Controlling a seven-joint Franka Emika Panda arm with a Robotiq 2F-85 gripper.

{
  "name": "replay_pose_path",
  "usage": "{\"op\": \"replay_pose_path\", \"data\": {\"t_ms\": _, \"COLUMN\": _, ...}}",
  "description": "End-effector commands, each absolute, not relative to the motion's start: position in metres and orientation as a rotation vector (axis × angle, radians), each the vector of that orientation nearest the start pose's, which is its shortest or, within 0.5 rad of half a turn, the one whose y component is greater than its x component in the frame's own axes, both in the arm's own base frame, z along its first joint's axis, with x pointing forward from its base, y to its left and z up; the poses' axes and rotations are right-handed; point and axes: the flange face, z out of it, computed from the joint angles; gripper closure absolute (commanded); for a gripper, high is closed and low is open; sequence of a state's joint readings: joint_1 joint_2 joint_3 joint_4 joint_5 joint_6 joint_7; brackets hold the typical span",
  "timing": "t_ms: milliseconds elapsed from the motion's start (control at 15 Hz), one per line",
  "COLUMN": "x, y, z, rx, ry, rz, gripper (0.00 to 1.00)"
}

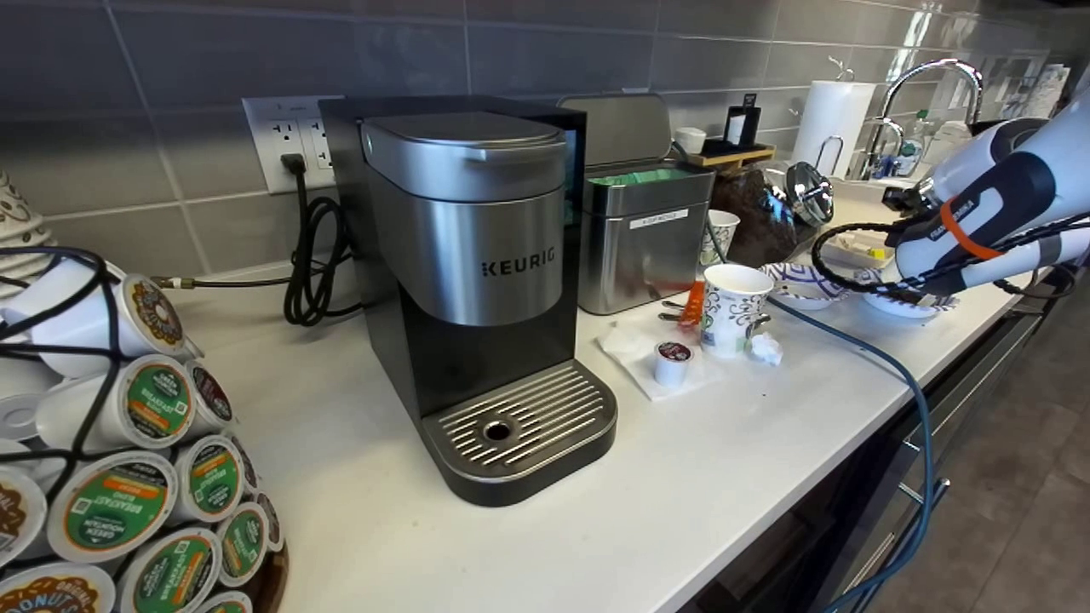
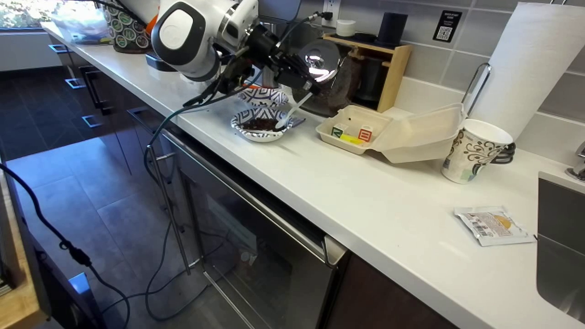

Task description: Use the spoon to scoop up contents from the bowl to right into the bowl to the left

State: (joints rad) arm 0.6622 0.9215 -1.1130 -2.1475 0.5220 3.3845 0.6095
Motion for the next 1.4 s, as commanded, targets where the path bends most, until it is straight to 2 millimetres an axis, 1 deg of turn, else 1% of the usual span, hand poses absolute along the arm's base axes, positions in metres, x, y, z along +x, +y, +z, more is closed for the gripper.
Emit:
{"op": "replay_pose_path", "data": {"t_ms": 0, "x": 0.554, "y": -0.256, "z": 0.314, "rx": -2.704, "ry": 1.715, "rz": -1.817, "gripper": 0.97}}
{"op": "replay_pose_path", "data": {"t_ms": 67, "x": 0.552, "y": -0.258, "z": 0.315, "rx": -2.717, "ry": 1.724, "rz": -1.824, "gripper": 0.97}}
{"op": "replay_pose_path", "data": {"t_ms": 200, "x": 0.551, "y": -0.257, "z": 0.311, "rx": -2.757, "ry": 1.717, "rz": -1.816, "gripper": 0.97}}
{"op": "replay_pose_path", "data": {"t_ms": 400, "x": 0.554, "y": -0.249, "z": 0.297, "rx": -2.82, "ry": 1.705, "rz": -1.738, "gripper": 0.97}}
{"op": "replay_pose_path", "data": {"t_ms": 600, "x": 0.558, "y": -0.239, "z": 0.29, "rx": -2.861, "ry": 1.702, "rz": -1.686, "gripper": 0.97}}
{"op": "replay_pose_path", "data": {"t_ms": 1000, "x": 0.572, "y": -0.222, "z": 0.283, "rx": -2.862, "ry": 1.639, "rz": -1.754, "gripper": 0.97}}
{"op": "replay_pose_path", "data": {"t_ms": 1333, "x": 0.588, "y": -0.21, "z": 0.275, "rx": -2.86, "ry": 1.56, "rz": -1.805, "gripper": 0.97}}
